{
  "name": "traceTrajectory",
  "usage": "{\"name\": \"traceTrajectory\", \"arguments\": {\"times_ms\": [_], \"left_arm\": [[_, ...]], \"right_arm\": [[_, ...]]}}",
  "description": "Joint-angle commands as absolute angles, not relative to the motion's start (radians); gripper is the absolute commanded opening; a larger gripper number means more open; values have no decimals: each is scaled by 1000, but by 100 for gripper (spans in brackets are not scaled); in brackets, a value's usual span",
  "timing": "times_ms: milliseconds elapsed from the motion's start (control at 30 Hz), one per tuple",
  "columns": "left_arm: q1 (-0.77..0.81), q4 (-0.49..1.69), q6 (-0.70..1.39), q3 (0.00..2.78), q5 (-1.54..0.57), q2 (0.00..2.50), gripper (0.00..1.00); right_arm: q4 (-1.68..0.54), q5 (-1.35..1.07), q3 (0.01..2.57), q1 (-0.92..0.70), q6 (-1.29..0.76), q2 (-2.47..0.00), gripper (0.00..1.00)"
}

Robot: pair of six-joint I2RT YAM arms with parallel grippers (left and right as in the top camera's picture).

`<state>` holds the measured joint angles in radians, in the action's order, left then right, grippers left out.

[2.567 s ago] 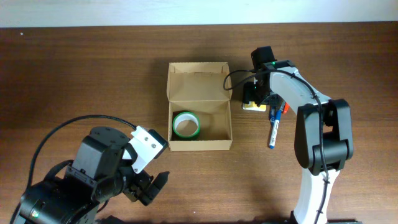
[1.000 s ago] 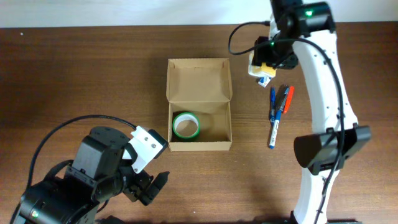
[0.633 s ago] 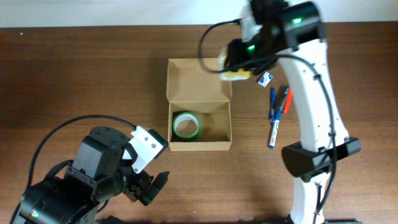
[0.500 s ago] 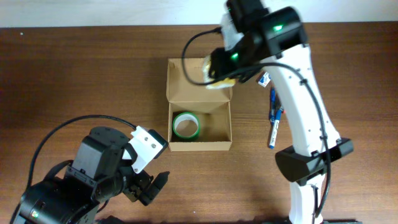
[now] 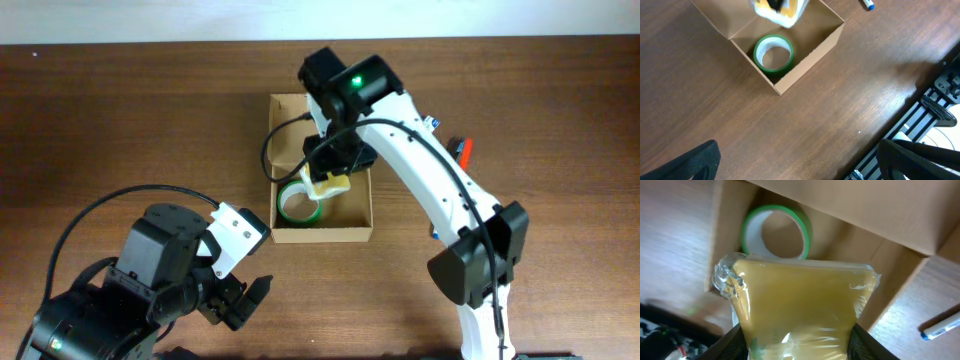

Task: Pack container
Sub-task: 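Carry the sticky-note pad into the box beside the tape roll, then release the pad and lift the right gripper toward the stapler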

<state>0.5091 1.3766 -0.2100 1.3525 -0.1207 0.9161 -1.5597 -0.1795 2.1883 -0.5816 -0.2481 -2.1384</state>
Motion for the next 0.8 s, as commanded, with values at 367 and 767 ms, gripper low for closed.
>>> {"name": "traceTrajectory", "arguments": {"times_ms": [367,767], "left_arm": [[506,1374,-226,1365,-135,915,99],[506,1374,-226,1365,-135,915,100]], "right_arm": [[-1348,5,1895,-582,-486,-2117,54],[-1296,68,1862,-582,-533,-2117,79]]}}
